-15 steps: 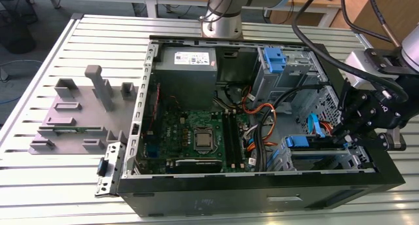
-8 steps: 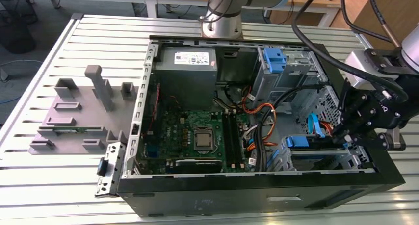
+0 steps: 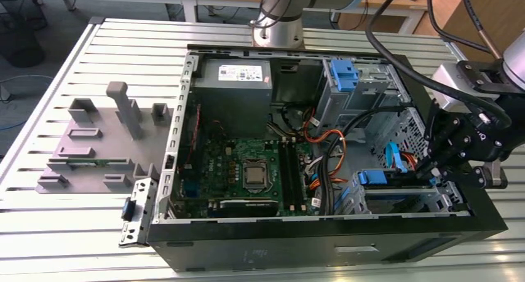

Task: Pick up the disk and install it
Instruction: 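Insert the second disk wire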

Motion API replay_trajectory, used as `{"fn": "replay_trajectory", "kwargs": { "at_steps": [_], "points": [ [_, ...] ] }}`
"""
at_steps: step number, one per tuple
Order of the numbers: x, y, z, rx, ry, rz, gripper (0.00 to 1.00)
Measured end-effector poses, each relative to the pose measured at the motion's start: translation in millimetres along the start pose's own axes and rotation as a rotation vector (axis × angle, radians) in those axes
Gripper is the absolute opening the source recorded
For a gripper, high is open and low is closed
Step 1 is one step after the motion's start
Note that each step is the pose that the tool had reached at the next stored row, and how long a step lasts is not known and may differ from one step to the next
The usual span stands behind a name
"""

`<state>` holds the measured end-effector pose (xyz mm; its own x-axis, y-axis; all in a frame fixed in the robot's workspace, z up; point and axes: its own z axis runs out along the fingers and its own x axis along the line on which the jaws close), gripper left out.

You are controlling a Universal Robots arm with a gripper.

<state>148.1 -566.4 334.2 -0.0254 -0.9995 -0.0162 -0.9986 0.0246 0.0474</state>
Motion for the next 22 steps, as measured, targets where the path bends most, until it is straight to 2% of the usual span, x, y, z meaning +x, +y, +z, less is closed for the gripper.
{"fn": "replay_trajectory", "kwargs": {
  "at_steps": [5,9,13,22],
  "points": [
    [-0.1,0.2,-3.9,0.0000,-0.0002,0.000,0.16],
    [-1.2,1.2,-4.0,0.0000,0.0001,0.000,0.16],
    [-4.6,6.7,-3.4,0.0008,0.0000,0.002,0.16],
    [-6.2,7.0,-2.5,0.0011,0.0002,0.002,0.16]
  ]
}}
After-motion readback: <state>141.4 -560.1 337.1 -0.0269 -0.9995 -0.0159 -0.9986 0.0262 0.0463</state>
